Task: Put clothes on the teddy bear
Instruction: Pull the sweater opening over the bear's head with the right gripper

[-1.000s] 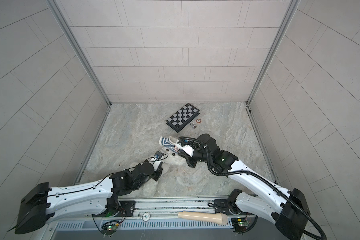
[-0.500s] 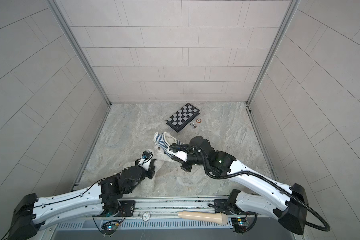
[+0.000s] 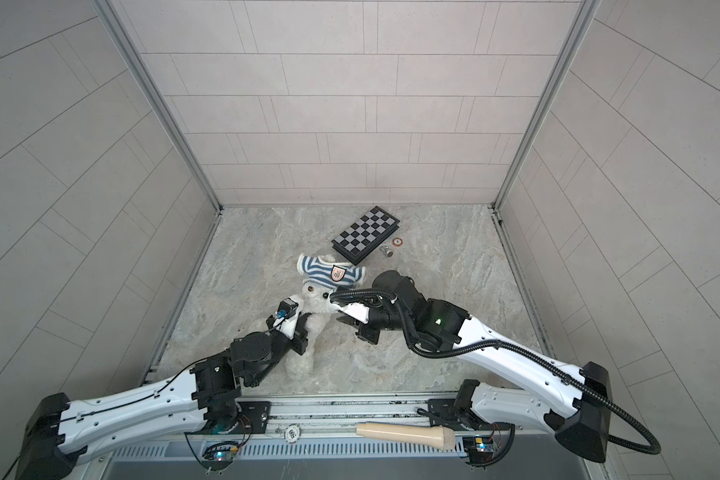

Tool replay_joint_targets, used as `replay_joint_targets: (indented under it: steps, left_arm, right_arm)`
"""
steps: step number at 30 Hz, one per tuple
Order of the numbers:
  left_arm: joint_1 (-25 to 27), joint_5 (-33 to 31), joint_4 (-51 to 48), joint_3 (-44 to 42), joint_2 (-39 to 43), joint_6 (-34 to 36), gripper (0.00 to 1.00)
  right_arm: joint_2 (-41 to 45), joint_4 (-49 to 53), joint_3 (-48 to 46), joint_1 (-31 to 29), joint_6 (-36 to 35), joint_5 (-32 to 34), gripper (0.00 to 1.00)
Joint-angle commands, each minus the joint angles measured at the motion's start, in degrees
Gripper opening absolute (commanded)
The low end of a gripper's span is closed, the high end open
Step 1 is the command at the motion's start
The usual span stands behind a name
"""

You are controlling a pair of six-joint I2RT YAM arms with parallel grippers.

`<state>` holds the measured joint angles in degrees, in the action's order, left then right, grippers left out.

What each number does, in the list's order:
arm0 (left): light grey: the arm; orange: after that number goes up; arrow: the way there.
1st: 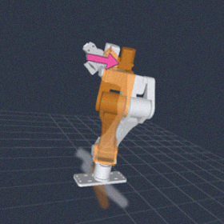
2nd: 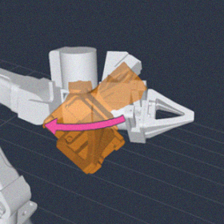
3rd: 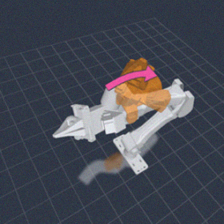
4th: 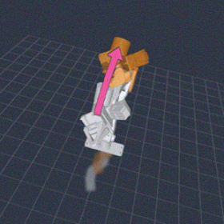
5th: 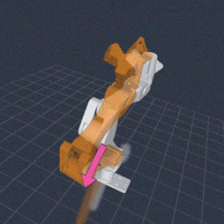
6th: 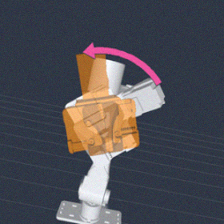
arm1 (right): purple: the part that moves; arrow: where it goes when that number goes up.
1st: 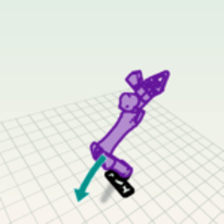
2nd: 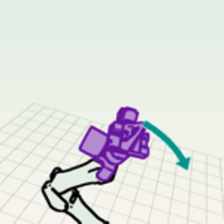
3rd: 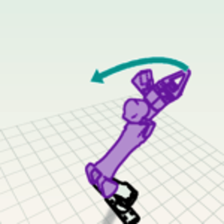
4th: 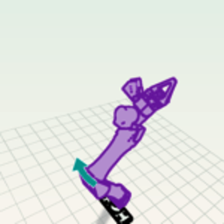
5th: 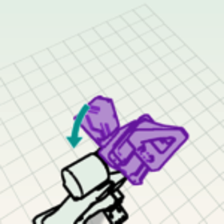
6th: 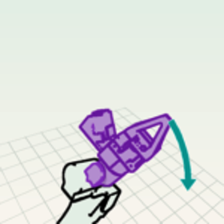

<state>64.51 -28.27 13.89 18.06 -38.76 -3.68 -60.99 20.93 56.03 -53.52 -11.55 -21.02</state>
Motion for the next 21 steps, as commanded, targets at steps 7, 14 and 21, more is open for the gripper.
replay_joint_targets:
  steps: [7, 14, 21]
  left_arm:
    - [0.0, -1.3, 6.3, -0.6, -0.4, 3.7, 0.0]
    - [0.2, -2.6, 6.8, -0.8, -0.3, 7.0, 0.0]
    - [3.1, -7.1, 6.9, -0.9, 0.2, 12.2, 0.0]
  right_arm:
    - [3.8, 0.0, 3.4, -2.3, 1.7, 0.9, 0.24]
    - [3.7, 1.4, 11.9, -1.7, 11.3, 5.2, 0.32]
    - [-2.6, 7.9, 24.1, 14.0, 27.0, -2.7, 0.38]
